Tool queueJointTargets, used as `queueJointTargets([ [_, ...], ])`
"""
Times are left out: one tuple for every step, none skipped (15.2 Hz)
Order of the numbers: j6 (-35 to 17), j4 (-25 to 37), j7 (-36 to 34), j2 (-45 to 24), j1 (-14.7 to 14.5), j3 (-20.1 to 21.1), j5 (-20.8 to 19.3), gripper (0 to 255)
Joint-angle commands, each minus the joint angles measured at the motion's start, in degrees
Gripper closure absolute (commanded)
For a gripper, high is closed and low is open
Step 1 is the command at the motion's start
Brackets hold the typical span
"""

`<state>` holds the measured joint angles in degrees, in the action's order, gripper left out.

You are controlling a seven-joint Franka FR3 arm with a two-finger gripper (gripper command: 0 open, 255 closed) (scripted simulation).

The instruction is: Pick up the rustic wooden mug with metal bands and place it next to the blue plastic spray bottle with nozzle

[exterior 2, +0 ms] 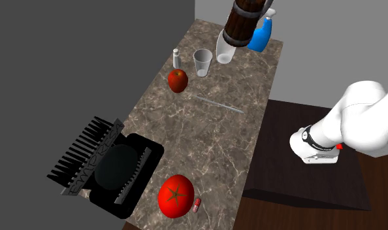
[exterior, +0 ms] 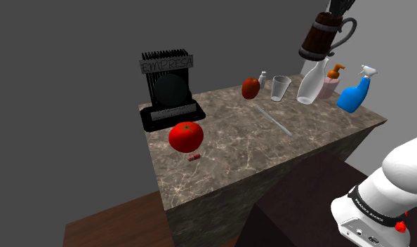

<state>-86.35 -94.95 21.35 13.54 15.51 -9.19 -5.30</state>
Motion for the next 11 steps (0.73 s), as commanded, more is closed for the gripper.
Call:
queueJointTargets([
  [-0.41,-0.76,3.14,0.66,1.15,-1.96,-0.28,255],
  [-0.48,-0.90,4.54,0.85,1.65,-2.87,-0.42,255],
  [-0.55,-0.97,5.94,0.97,2.15,-3.79,-0.54,255],
  [-0.61,-0.98,7.36,1.04,2.65,-4.72,-0.66,255],
  [-0.66,-0.91,8.79,1.03,3.15,-5.66,-0.76,255],
  [-0.72,-0.78,10.24,0.97,3.65,-6.61,-0.84,255],
  [-0.77,-0.58,11.70,0.83,4.15,-7.57,-0.90,255],
  [-0.81,-0.31,13.17,0.63,4.64,-8.55,-0.94,255],
  [-0.85,0.03,14.66,0.36,5.15,-9.53,-0.94,255],
  [-0.89,0.43,16.16,0.03,5.64,-10.53,-0.91,255],
  [-0.92,0.91,17.69,-0.38,6.16,-11.53,-0.85,255],
])
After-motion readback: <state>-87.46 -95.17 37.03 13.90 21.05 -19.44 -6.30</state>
